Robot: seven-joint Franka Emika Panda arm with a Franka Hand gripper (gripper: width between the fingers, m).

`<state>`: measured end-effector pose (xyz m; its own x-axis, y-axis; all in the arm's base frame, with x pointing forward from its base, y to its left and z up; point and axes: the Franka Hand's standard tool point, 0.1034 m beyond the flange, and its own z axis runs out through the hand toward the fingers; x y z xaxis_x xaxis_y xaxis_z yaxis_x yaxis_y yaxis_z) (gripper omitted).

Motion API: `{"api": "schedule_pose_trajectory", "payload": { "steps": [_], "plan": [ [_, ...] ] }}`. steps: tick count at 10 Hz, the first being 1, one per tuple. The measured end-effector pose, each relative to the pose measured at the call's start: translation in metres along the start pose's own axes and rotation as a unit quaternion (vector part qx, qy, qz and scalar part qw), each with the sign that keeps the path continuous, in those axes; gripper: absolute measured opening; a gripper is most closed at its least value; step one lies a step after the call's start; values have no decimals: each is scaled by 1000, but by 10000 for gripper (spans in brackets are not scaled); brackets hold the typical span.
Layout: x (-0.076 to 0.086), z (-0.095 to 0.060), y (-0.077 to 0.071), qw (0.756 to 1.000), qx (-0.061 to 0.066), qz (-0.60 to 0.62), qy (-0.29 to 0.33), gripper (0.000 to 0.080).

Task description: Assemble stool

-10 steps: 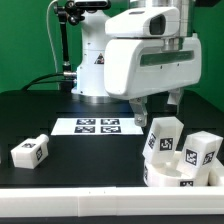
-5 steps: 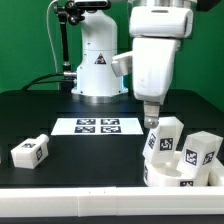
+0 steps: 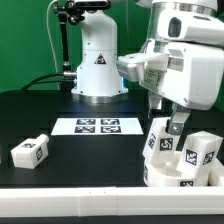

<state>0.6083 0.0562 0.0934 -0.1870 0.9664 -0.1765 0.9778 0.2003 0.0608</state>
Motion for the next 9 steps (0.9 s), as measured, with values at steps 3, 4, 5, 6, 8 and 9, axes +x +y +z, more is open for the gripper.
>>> {"api": "schedule_pose_trajectory", "payload": {
  "steps": [3, 4, 5, 6, 8, 9],
  "plan": [
    [-4, 2, -1, 1000, 1, -28, -11, 527],
    [-4, 3, -2, 1000, 2, -27, -11, 527],
    [-5, 3, -2, 1000, 2, -26, -12, 382],
    [-6, 2, -2, 1000, 2, -24, -12, 337],
    [-7, 3, -2, 1000, 2, -22, -12, 337],
    [-7, 3, -2, 1000, 2, -15, -12, 337]
  ]
}}
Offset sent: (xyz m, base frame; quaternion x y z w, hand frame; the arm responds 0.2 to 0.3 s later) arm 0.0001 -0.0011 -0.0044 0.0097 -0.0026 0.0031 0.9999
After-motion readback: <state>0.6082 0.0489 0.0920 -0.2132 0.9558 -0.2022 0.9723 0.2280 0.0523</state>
